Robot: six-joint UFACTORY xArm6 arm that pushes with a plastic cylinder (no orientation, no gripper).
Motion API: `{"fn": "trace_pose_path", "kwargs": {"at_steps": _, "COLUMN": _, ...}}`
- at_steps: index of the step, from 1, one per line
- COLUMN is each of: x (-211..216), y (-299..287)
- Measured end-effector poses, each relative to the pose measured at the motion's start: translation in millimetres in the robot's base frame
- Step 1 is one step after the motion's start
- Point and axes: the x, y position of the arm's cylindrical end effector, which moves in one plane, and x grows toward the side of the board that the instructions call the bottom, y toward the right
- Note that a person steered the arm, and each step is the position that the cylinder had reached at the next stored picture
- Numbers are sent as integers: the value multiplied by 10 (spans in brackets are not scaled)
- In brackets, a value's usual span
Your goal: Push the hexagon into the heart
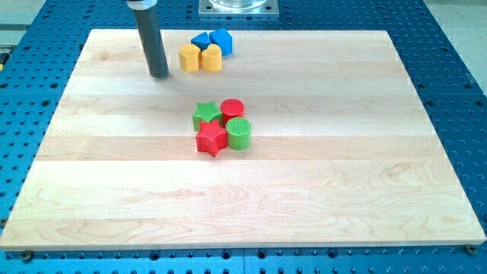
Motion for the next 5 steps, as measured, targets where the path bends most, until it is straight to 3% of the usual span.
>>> {"fn": "trace_pose_path", "kwargs": {"at_steps": 1, "x": 0, "y": 423}}
{"fn": "trace_pose_path", "kwargs": {"at_steps": 2, "x": 108, "y": 424}}
{"fn": "trace_pose_path", "kwargs": {"at_steps": 3, "x": 234, "y": 69}}
{"fn": "trace_pose_path", "kwargs": {"at_steps": 5, "x": 297, "y": 68}}
